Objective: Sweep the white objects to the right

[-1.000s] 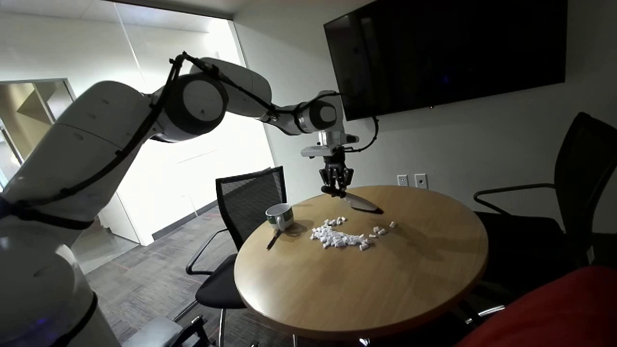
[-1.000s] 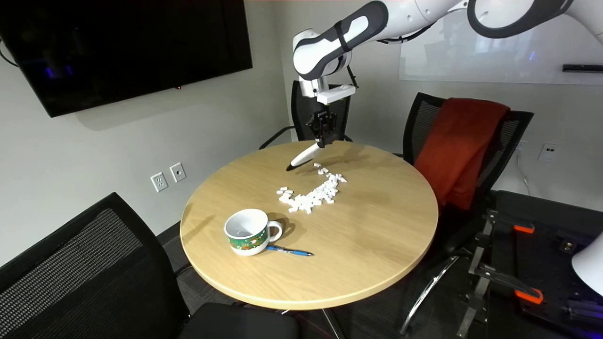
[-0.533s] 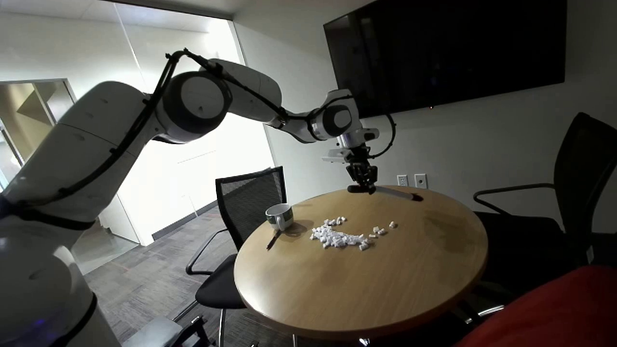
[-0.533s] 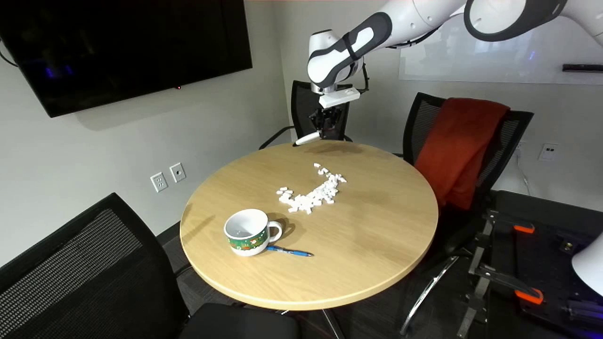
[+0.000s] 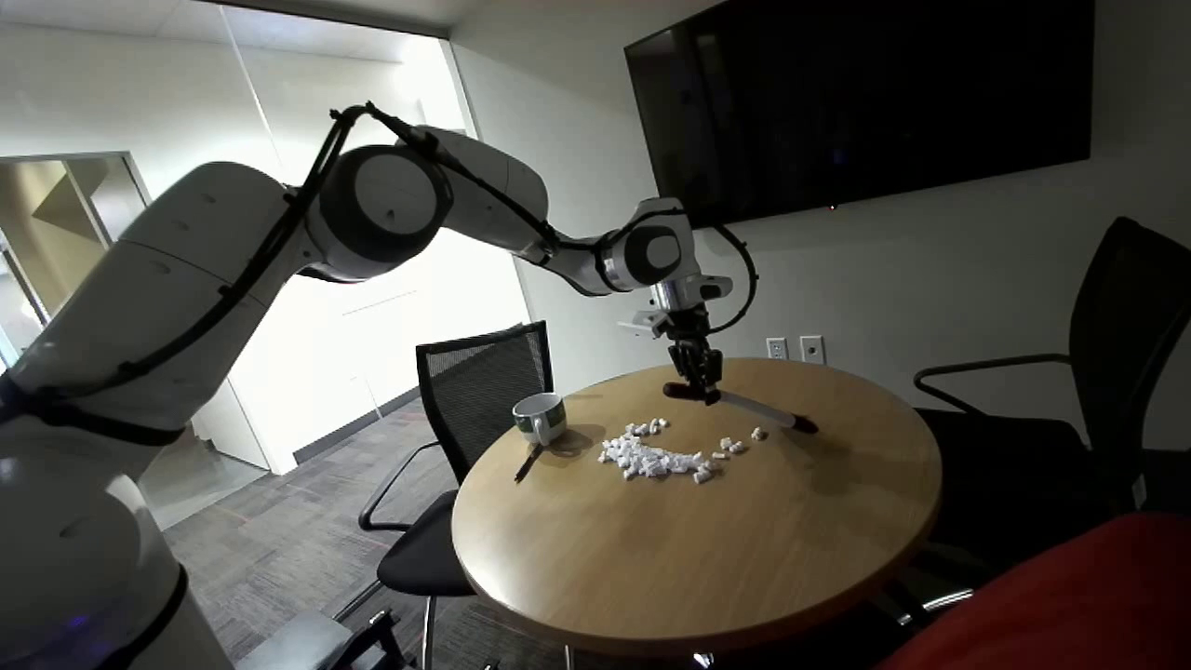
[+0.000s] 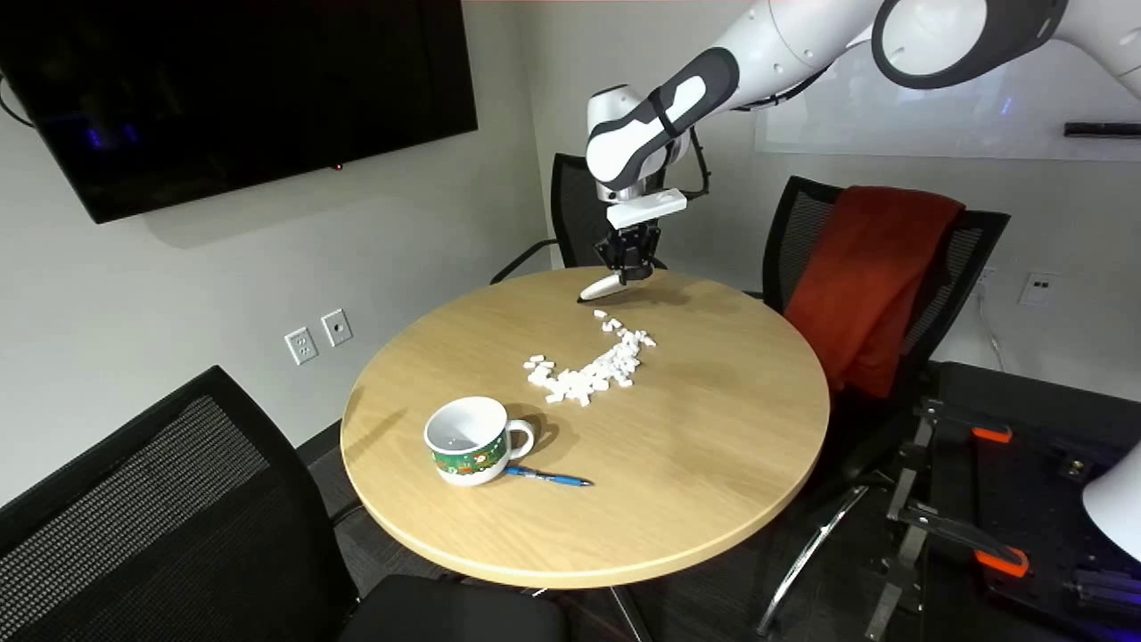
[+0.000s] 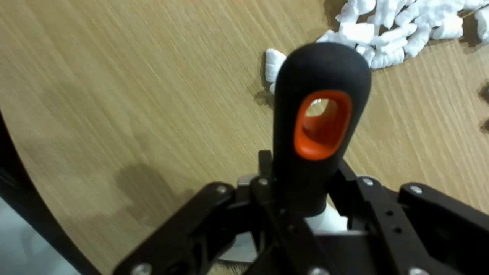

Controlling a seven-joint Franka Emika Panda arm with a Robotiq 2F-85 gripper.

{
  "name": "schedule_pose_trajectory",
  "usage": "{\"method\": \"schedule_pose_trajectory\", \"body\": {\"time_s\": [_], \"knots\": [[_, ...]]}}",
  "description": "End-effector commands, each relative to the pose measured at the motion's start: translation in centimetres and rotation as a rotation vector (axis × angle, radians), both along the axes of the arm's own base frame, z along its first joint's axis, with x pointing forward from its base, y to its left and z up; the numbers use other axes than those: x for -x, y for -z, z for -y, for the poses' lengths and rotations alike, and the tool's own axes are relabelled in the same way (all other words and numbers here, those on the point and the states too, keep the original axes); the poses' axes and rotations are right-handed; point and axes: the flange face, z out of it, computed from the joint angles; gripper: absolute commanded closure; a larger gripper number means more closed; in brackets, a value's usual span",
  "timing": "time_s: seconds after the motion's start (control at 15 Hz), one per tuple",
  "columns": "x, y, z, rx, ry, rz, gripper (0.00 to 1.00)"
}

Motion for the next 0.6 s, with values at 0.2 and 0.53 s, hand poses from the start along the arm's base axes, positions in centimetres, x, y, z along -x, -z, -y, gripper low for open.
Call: {"method": "schedule_pose_trajectory", "body": {"time_s": [0.2,0.53], "knots": [[2.6,0.0,-4.6,-0.153,-0.093,-0.126,0.88],[6.0,-1.2,-7.4,-0.244,-0.217,-0.213,0.88]]}}
